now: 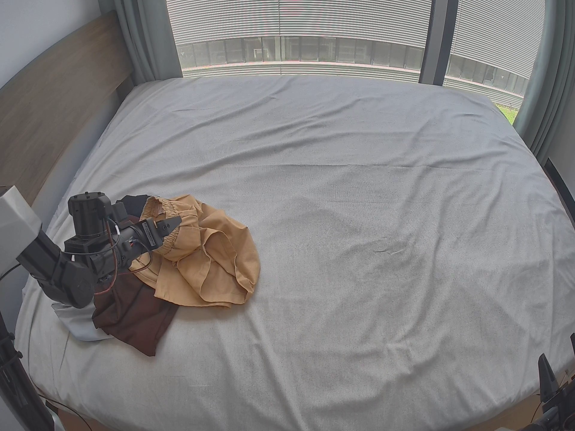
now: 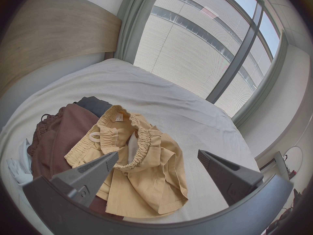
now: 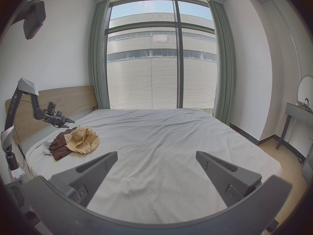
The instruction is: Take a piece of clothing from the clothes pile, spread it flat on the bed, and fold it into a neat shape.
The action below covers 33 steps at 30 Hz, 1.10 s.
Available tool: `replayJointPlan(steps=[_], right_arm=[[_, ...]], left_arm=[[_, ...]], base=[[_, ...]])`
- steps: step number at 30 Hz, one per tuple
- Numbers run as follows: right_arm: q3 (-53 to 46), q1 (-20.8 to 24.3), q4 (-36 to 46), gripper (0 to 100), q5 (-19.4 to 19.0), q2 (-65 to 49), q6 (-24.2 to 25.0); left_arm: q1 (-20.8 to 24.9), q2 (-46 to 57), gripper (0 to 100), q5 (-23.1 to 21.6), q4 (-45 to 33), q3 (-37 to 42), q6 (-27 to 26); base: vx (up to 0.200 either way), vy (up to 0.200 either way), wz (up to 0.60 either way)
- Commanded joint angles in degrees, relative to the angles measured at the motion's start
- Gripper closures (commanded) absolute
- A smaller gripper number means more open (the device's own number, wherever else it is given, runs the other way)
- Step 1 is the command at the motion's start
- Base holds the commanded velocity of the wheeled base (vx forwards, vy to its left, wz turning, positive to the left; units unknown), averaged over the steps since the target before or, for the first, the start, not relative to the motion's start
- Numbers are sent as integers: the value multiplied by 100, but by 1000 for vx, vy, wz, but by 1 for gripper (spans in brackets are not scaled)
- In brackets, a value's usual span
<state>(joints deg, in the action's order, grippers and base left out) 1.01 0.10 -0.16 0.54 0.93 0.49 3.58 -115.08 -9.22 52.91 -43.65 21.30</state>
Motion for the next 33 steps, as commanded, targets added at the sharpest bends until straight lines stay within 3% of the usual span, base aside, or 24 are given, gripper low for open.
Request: replayJointPlan(steps=[1,19,33], right_arm=[[-101,-1,-2,0,-1,-93,4],[-92,-1,-2,0,-1,-93,13],[-92,-1,-2,0,-1,-93,13]], left_arm=[[2,-463,0,-10,9,-345,15],[63,-1465,0,-19,9,-1567,85],[222,-1825,0,-10,0,-1989,296]], base=[[0,0,0],[0,0,0],[0,0,0]])
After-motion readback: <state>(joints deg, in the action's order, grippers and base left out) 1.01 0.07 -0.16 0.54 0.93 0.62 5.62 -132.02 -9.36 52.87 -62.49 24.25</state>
